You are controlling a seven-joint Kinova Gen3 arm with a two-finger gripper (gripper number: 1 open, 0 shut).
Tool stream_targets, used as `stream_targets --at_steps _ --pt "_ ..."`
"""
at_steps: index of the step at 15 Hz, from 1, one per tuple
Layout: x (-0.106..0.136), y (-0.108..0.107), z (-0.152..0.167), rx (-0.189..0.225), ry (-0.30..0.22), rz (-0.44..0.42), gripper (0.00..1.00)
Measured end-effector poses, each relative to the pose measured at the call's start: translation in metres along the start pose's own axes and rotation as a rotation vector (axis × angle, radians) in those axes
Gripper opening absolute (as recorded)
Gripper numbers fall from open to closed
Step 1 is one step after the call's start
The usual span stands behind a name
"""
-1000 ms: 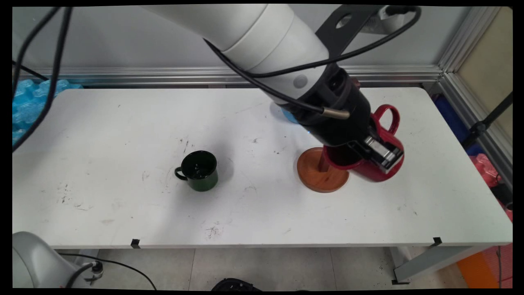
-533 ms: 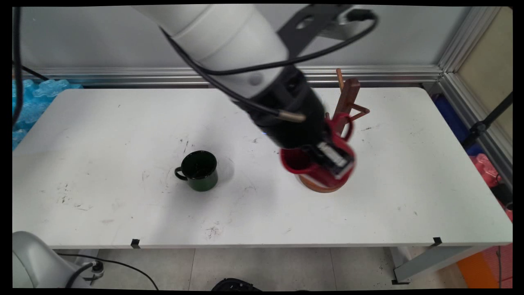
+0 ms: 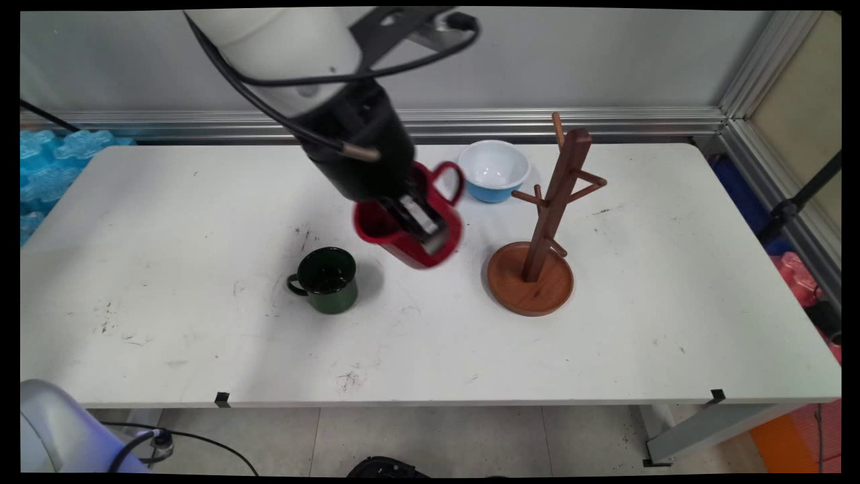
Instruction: Place the picked object on the table
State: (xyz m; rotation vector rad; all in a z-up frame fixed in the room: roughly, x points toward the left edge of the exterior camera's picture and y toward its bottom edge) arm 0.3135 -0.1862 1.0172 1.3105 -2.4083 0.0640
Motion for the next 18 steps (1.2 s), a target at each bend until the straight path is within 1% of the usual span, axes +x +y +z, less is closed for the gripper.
stream_targets --at_steps 6,9,13,18 --pt "0.008 -0.064 -0.004 0.119 -0.059 0.011 0.0" --pt "0.014 -0.094 0.004 0.16 -0.072 0.006 0.0" --pt "0.023 -0.118 0.019 0.18 -0.087 -0.007 0.0" --pt "0.035 -0.154 0.052 0.2 -0.134 -0.03 0.0"
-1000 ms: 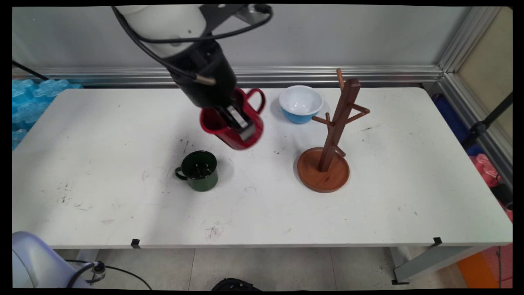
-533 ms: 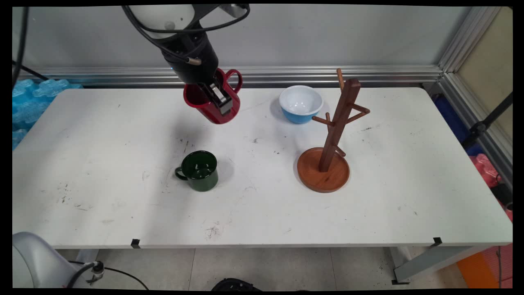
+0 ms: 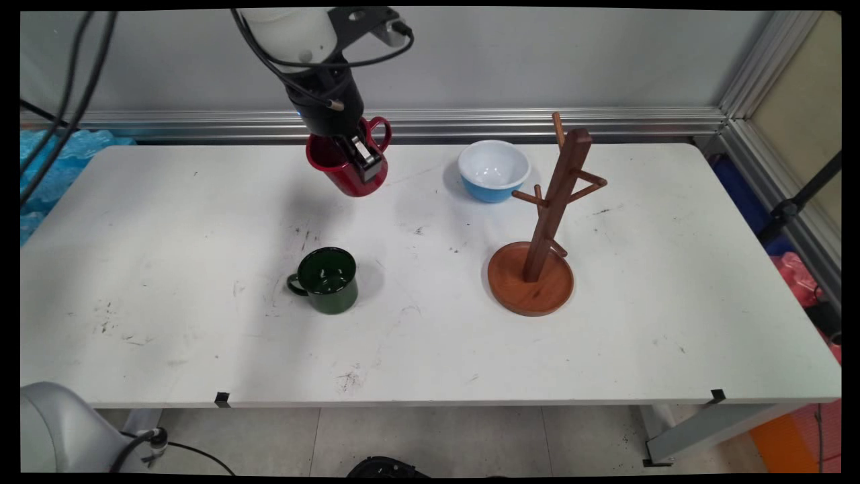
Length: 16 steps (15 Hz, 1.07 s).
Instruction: Place the picked object on the table
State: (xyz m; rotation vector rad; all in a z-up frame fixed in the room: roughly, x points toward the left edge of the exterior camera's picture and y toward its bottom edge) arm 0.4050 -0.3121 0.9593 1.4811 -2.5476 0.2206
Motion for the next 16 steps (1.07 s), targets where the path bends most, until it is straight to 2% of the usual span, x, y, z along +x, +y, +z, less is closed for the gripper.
stream_targets --at_steps 4,8,16 --pt "0.008 -0.015 0.03 0.011 -0.061 -0.017 0.0" --pt "0.017 -0.022 0.062 -0.009 -0.113 -0.018 0.0" --pt "0.031 -0.024 0.112 -0.044 -0.184 -0.028 0.0"
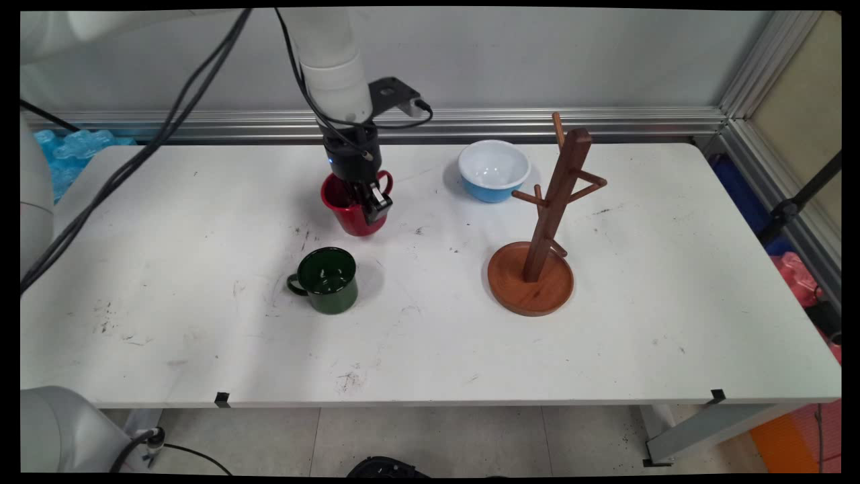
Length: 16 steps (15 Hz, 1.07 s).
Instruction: Place the picked object on the table
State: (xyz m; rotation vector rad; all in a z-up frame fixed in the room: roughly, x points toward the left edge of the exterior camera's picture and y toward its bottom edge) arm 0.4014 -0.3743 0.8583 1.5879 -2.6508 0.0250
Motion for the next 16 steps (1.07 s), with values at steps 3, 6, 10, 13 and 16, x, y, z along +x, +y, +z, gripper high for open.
stream_targets --at_steps 3,6,10,13,16 --pt "0.006 0.0 0.012 -0.005 -0.012 0.001 0.0" --pt "0.015 0.0 0.027 -0.01 -0.02 0.007 0.0" --pt "0.024 0.001 0.039 -0.015 -0.023 0.016 0.0" --pt "0.027 0.001 0.047 -0.018 -0.025 0.023 0.0" --pt "0.031 0.001 0.052 -0.018 -0.024 0.03 1.0"
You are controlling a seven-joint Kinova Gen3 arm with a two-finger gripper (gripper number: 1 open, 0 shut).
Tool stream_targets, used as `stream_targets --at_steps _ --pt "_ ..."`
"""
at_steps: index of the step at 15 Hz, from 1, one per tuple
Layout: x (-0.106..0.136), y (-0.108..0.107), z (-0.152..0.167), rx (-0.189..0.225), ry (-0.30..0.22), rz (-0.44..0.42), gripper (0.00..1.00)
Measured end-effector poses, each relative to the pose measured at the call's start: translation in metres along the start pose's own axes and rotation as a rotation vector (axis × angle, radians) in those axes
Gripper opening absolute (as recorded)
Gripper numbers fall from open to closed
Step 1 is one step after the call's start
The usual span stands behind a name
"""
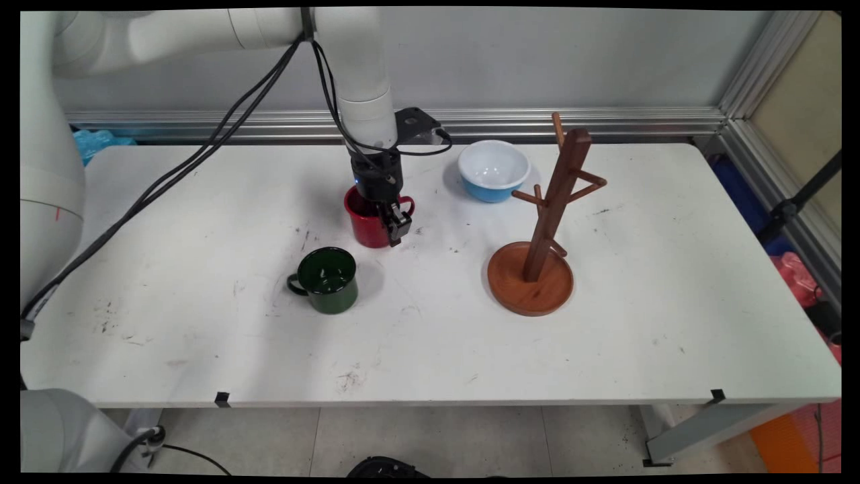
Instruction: Place the picked object on the table
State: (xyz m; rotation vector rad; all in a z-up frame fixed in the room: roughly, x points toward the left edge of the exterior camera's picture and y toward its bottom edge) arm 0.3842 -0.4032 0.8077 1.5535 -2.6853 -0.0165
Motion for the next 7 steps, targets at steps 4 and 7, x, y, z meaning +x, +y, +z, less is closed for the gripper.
stream_targets --at_steps 4,7 --pt "0.0009 -0.0005 0.0036 0.003 0.004 0.01 1.0" --pt "0.0034 0.0011 0.0022 0.005 0.016 0.025 1.0"
